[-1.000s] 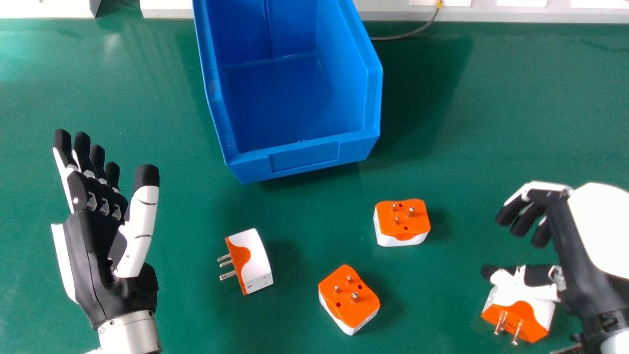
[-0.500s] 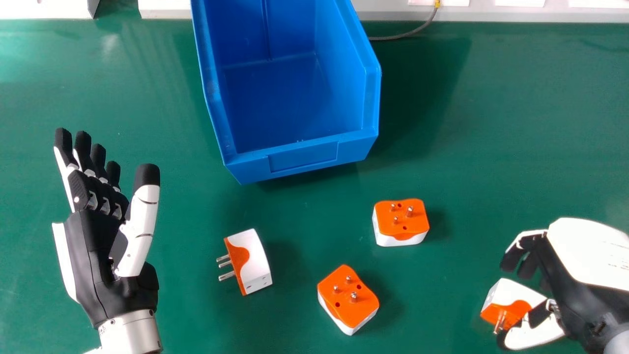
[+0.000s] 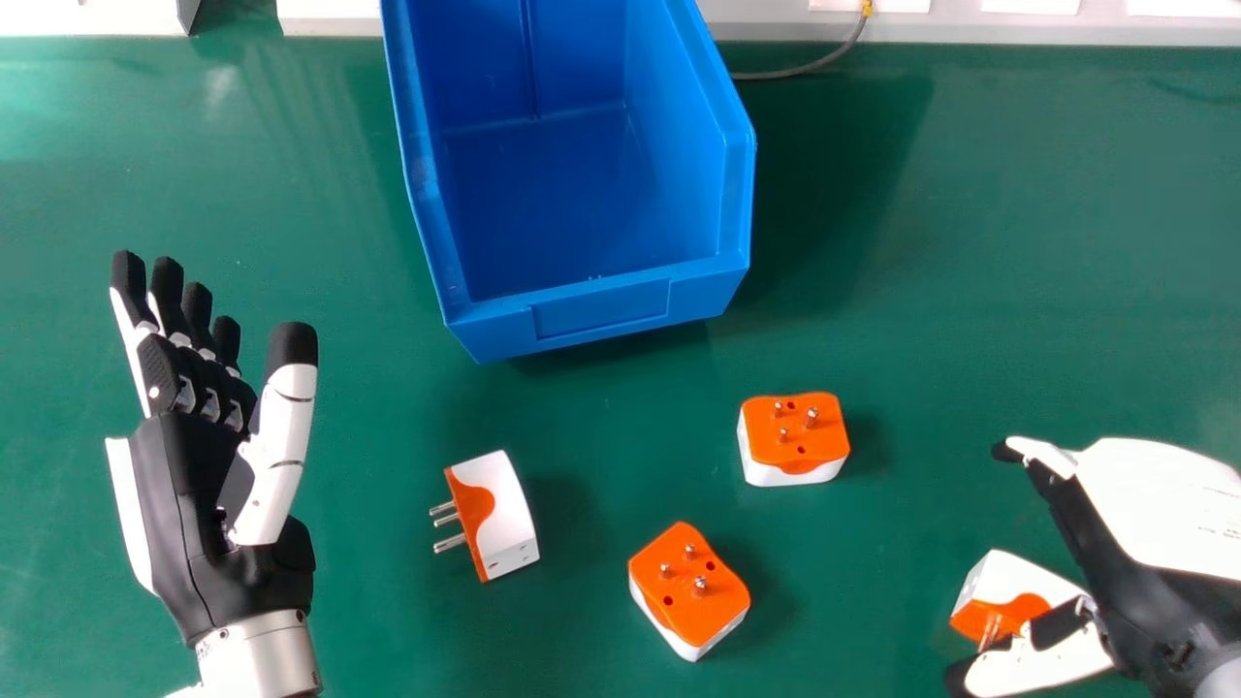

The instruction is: Pick all objects and put in blue box

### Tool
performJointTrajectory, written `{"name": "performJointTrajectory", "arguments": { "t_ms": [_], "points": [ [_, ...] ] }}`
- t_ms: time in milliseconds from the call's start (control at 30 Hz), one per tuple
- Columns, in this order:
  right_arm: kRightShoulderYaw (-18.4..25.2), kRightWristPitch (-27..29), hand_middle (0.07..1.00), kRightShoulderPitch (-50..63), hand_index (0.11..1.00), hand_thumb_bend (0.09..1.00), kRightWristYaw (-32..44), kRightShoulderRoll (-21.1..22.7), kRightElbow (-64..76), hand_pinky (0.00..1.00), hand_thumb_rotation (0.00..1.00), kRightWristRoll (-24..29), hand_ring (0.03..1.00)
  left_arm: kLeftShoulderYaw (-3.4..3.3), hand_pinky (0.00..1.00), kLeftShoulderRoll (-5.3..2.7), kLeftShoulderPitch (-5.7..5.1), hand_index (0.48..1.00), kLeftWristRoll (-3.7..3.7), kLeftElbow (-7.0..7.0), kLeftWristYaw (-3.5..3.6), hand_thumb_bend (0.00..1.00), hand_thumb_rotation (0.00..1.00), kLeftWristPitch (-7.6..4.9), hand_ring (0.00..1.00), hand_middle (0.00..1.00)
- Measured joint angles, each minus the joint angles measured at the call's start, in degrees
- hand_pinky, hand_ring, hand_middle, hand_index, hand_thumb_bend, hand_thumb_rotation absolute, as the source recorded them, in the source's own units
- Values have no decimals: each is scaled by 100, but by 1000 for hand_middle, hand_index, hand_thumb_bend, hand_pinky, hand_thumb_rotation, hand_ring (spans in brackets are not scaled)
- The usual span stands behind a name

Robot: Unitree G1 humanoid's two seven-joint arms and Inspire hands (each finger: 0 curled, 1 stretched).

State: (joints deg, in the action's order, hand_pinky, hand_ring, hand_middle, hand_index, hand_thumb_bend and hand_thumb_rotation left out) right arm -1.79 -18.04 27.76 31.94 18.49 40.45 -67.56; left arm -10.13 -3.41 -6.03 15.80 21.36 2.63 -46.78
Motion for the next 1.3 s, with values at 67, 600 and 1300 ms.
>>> {"name": "performJointTrajectory", "arguments": {
  "t_ms": [67, 600, 1300],
  "points": [
    [0, 0, 968, 19, 967, 973, -4, -24, 0, 951, 413, -6, 962, 14, 1000, 1, 5, 1000, 3, 13, 27, 618, 392, 2, 1000, 1000],
    [-5, 12, 994, -209, 994, 996, 2, 7, -538, 990, 393, -74, 992, 16, 1000, 2, 57, 1000, 78, -17, 233, 608, 396, 209, 1000, 1000],
    [-162, 268, 1000, -766, 1000, 1000, -1086, 357, -2276, 999, 320, 524, 1000, -51, 1000, 1, 95, 1000, 85, -76, 263, 609, 401, 259, 1000, 1000]
  ]
}}
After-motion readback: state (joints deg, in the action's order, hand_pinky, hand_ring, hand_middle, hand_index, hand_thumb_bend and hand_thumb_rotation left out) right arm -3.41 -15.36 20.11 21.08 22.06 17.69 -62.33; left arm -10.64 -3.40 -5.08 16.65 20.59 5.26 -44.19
